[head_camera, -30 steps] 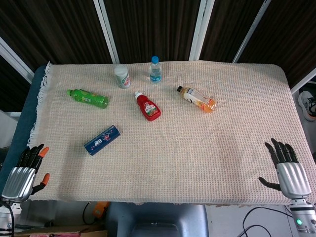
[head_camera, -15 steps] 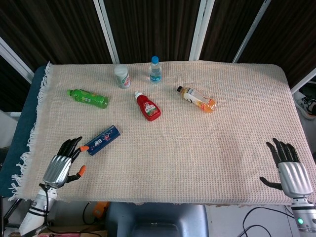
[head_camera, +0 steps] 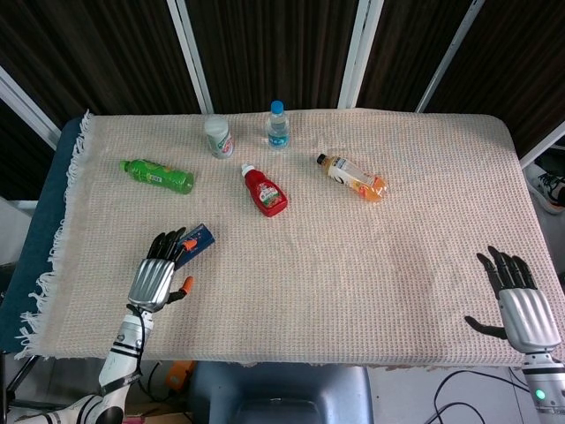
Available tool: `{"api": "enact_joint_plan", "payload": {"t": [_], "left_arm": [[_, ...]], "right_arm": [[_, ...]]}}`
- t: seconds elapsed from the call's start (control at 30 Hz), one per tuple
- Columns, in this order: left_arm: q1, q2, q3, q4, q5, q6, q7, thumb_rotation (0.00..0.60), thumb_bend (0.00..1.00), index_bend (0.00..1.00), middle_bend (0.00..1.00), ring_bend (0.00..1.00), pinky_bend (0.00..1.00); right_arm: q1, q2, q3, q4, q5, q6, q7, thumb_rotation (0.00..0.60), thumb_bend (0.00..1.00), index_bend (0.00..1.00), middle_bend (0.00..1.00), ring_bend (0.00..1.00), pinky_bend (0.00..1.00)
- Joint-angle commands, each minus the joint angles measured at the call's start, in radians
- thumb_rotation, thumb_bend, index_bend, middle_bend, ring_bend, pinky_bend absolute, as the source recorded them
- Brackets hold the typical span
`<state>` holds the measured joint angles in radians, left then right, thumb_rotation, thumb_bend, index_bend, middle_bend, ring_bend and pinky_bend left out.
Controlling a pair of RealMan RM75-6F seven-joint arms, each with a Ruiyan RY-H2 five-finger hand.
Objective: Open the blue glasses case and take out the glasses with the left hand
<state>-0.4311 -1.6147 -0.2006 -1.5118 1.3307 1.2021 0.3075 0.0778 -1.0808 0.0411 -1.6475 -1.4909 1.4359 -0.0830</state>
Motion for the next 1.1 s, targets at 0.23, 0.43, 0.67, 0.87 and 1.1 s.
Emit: {"api": "enact_joint_plan", "payload": {"t": [0.23, 0.43, 0.67, 0.87, 1.1], "left_arm": [[-0.055, -0.095, -0.043, 0.138, -0.118, -0.029, 0.084, 0.600, 0.36, 0.24, 0.00, 0.00, 0.00], [-0.074, -0.126, -0.047, 0.200, -0.160, -0.044, 0.103, 0.600, 0.36, 0.24, 0.00, 0.00, 0.00], [-0.087, -0.142, -0.044, 0.229, -0.185, -0.058, 0.103, 0.600, 0.36, 0.21, 0.00, 0.00, 0.00], [-0.095, -0.151, -0.046, 0.250, -0.199, -0.062, 0.107, 0.600, 0.36, 0.21, 0.00, 0.00, 0.00], [-0.104, -0.183, -0.055, 0.341, -0.229, -0.046, 0.133, 0.600, 0.36, 0.21, 0.00, 0.00, 0.00]], "right_arm": [[0.000, 0.008, 0.001, -0.003, 0.001, 0.000, 0.013, 0.600, 0.18, 0.00, 0.00, 0.00, 0.00], [-0.003, 0.011, 0.003, -0.005, 0.004, 0.004, 0.019, 0.600, 0.18, 0.00, 0.00, 0.00, 0.00], [-0.002, 0.010, 0.003, -0.005, 0.005, 0.002, 0.015, 0.600, 0.18, 0.00, 0.00, 0.00, 0.00], [-0.002, 0.010, 0.002, -0.005, 0.003, 0.002, 0.017, 0.600, 0.18, 0.00, 0.00, 0.00, 0.00], [-0.002, 0.015, 0.000, -0.008, 0.003, -0.001, 0.021, 0.600, 0.18, 0.00, 0.00, 0.00, 0.00]]}}
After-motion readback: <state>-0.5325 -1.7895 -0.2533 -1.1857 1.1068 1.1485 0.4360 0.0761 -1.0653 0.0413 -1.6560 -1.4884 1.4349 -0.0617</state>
